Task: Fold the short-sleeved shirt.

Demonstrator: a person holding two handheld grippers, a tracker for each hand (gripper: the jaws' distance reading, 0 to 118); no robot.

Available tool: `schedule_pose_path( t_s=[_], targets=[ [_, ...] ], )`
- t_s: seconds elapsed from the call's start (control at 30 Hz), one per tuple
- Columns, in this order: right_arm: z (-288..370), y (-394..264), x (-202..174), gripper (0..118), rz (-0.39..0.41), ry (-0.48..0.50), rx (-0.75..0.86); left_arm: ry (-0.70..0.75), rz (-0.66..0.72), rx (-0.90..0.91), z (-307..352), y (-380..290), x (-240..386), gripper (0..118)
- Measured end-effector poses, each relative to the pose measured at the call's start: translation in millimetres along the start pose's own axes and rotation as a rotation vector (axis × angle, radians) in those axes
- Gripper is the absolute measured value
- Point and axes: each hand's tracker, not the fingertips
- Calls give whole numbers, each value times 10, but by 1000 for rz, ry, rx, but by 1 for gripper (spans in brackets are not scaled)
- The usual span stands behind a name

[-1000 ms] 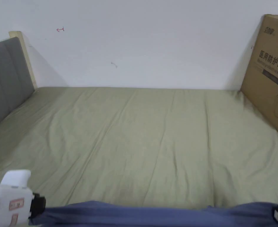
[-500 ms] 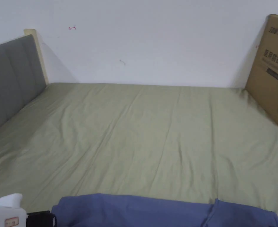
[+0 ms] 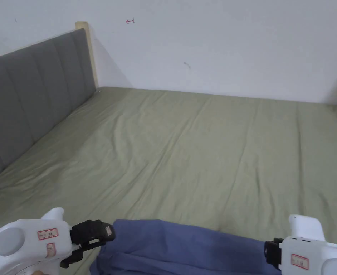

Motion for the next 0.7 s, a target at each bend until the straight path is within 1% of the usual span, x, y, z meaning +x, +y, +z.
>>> schedule_pose_path(
  t_s=[0.03, 0.1, 0.13, 0.17, 0.27, 0.3, 0.33, 0.37, 0.4, 0.43, 0.47, 0.5, 0.53, 0.57, 0.6, 0.63, 0.67, 0.7],
  targets=[
    [-498, 16, -530, 0, 4, 18, -10, -1, 5, 17, -26, 0, -51, 106],
    [-641, 9, -644, 0, 18, 39, -26, -16, 31, 21, -102, 1, -85, 106],
    [-694, 5, -662, 0, 22, 45, -39, -35, 74, 0, -167, 2, -135, 106],
    [-277, 1, -1068, 0, 23, 49, -61, -66, 108, -30, -252, -5, -196, 106],
    [-270, -13, -1130, 0, 10, 54, -92, -139, 192, -175, -586, 32, -470, 106],
    [-544, -54, -930, 0, 5, 55, -98, -154, 219, -195, -631, -5, -480, 106],
    [-568, -55, -920, 0, -2, 52, -100, -185, 225, -146, -646, -33, -485, 106],
    [-582, -44, -871, 0, -8, 44, -104, -235, 219, -146, -673, -33, -503, 106],
    [-593, -36, -845, 0, -12, 42, -106, -283, 246, -166, -699, -22, -530, 105],
    [-634, -65, -773, 0, -20, 36, -109, -317, 285, -184, -739, 1, -594, 91],
    [-652, -56, -725, 0, -25, 31, -110, -290, 306, -198, -760, 15, -647, 57],
    [-661, -32, -685, 0, -24, 29, -115, -210, 308, -184, -774, 20, -679, 9],
    [-648, -13, -640, 0, -24, 25, -115, -94, 251, -152, -886, 160, -716, 11],
    [-604, -39, -652, 0, -24, 19, -106, -95, 198, -182, -924, 207, -706, 11],
    [-592, -30, -625, 0, -23, 19, -99, -61, 170, -186, -1013, 341, -775, 11],
    [-617, -63, -730, 0, -23, 22, -93, -116, 193, -170, -844, 161, -478, 11],
    [-616, -57, -731, 0, -29, 25, -85, -90, 148, -167, -783, 233, -359, 11],
    [-553, -51, -617, 0, -37, 27, -80, -65, 115, -155, -738, 251, -260, 11]
  ],
)
